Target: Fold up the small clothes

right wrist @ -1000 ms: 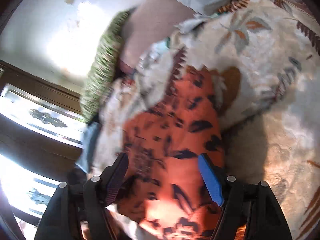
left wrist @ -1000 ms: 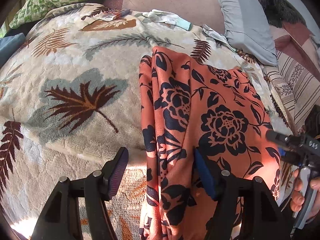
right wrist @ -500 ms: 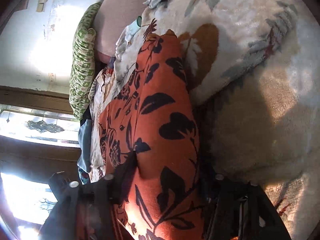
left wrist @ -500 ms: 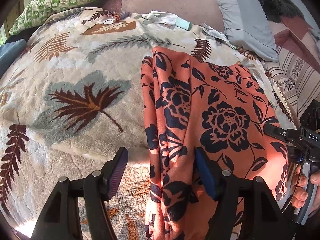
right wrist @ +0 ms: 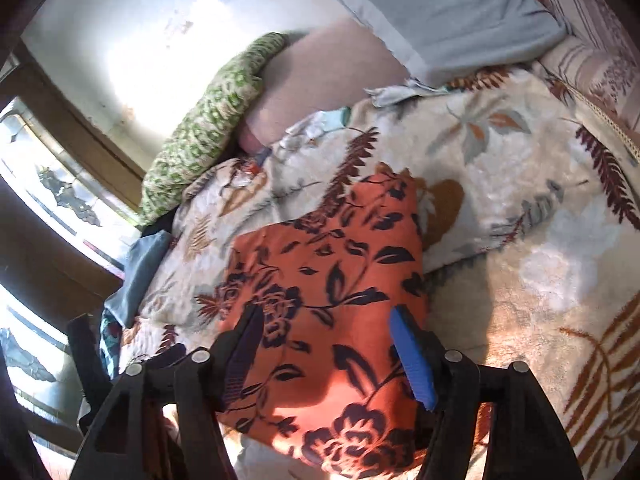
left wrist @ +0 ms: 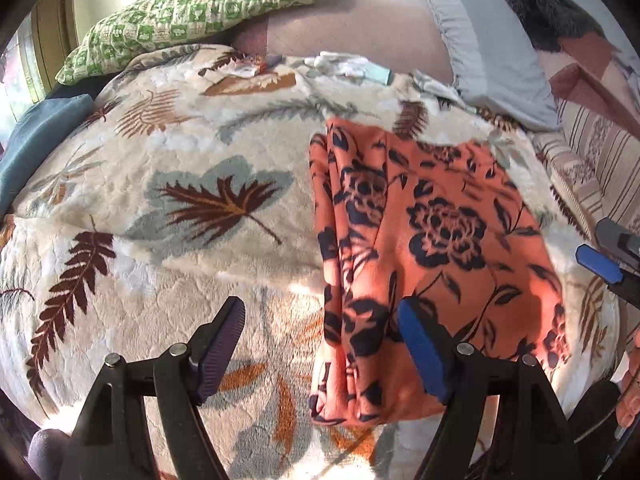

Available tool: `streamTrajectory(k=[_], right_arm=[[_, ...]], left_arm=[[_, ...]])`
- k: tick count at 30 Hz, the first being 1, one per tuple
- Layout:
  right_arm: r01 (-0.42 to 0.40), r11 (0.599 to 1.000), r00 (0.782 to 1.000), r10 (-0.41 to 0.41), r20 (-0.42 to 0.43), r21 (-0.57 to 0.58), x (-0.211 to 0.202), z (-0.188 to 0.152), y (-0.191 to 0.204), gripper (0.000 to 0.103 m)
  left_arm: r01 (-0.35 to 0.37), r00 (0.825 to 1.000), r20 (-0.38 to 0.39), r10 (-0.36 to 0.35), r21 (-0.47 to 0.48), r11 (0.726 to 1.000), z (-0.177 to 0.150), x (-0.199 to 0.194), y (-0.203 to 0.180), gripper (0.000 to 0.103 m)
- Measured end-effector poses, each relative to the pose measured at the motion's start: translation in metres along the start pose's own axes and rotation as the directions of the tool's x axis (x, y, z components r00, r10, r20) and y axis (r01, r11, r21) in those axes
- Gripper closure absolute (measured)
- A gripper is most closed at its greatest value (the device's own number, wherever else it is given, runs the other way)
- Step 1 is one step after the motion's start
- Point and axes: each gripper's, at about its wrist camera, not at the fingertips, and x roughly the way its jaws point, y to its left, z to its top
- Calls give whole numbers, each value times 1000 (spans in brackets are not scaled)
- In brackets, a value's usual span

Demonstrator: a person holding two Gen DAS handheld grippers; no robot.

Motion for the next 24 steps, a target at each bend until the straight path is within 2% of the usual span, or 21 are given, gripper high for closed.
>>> streamTrajectory(k=[1,2,4,5,6,8,10,12,13,16,17,19,24], right_arm=[[-25,1000,1000,25,-17,-11,3,-5,4,21],[-33,999,998,32,-56,-15,15,-12,6,18],[57,998,982,-61,-178,-22,54,-26,-5,17],[104,993,978,-112,-179,-51,58,-29,-4,17],[101,992,983,-111,-143,-76,48,-28,5,17],[52,994,995,-60,-85,-99,23,-23,22,17],[133,978,991,-135,-4,-164,-1,-20,41,17],[216,952,976,-210,52,-218,-17,-22,54,17],[255,940,967,-250,49,-227,-21,-26,56,14],[374,897,919,-392,-34,-236,-20,-45,57,13],[396,885,905,-421,-60,-243,-19,-53,57,13],[425,867,886,-457,-75,-262,-23,-67,57,13],[453,839,867,-493,-69,-300,-37,-83,73,13]], left_arm=[[-30,998,-48,30,9,1000,-3,11,-1,24],[-24,997,-73,24,-7,1000,-5,16,-1,23],[-14,998,-57,12,-34,999,-4,2,-1,24],[-26,999,-21,26,-9,1000,-1,-11,-4,24],[-48,998,27,48,22,999,0,-25,-8,24],[-104,991,93,98,60,993,-1,-48,-16,24],[-115,985,135,103,78,990,-3,-69,-23,24],[-137,978,168,121,85,987,-9,-84,-30,19],[-151,976,171,134,90,984,-11,-88,-34,9],[-188,966,198,164,107,976,-19,-101,-44,7],[-181,968,195,157,110,977,-21,-104,-47,7],[-147,975,183,126,103,984,-23,-111,-50,7],[-107,976,196,90,79,991,-25,-128,-53,7]])
